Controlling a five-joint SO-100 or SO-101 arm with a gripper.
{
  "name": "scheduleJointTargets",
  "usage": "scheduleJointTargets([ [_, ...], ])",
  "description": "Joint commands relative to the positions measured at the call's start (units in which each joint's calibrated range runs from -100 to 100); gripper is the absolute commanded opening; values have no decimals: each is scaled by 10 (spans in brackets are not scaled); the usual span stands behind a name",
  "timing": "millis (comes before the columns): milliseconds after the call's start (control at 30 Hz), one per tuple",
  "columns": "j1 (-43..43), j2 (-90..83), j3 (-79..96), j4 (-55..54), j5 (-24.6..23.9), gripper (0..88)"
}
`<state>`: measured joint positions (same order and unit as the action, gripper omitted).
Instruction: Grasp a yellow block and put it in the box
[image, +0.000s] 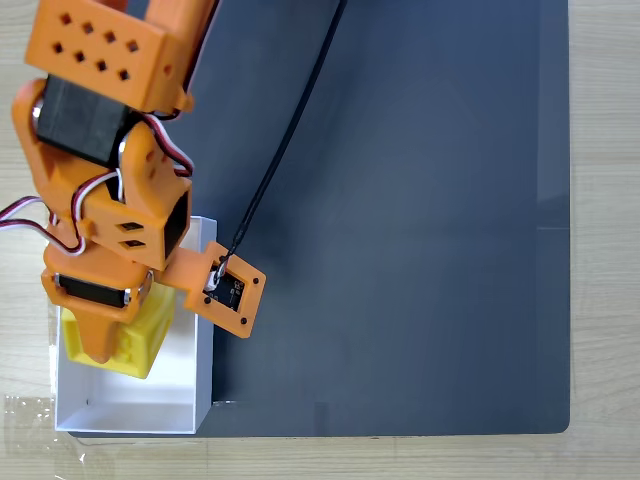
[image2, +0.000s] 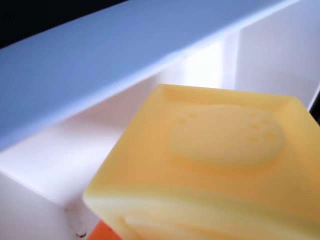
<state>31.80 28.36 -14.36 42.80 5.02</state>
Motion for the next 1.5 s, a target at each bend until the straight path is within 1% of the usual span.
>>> scheduleJointTargets([
  [0, -1, -8, -41, -6, 6, 337],
  [67, -1, -8, -41, -2, 10, 428],
  [167, -2, -8, -40, -1, 23, 508],
  [367, -5, -21, -40, -1, 24, 516],
  [600, -19, -108, -30, 0, 16, 514],
  [667, -23, -146, -30, 14, -4, 487],
  [733, -34, -192, -30, 45, -25, 424],
  [900, -66, -319, -30, 172, -85, 183],
  [967, -86, -366, -19, 213, -93, 89],
  [1033, -113, -412, 16, 240, -93, 19],
  [1067, -128, -437, 44, 247, -92, 6],
  [1233, -193, -575, 245, 248, -92, 11],
  [1467, -267, -807, 602, 247, -92, 18],
])
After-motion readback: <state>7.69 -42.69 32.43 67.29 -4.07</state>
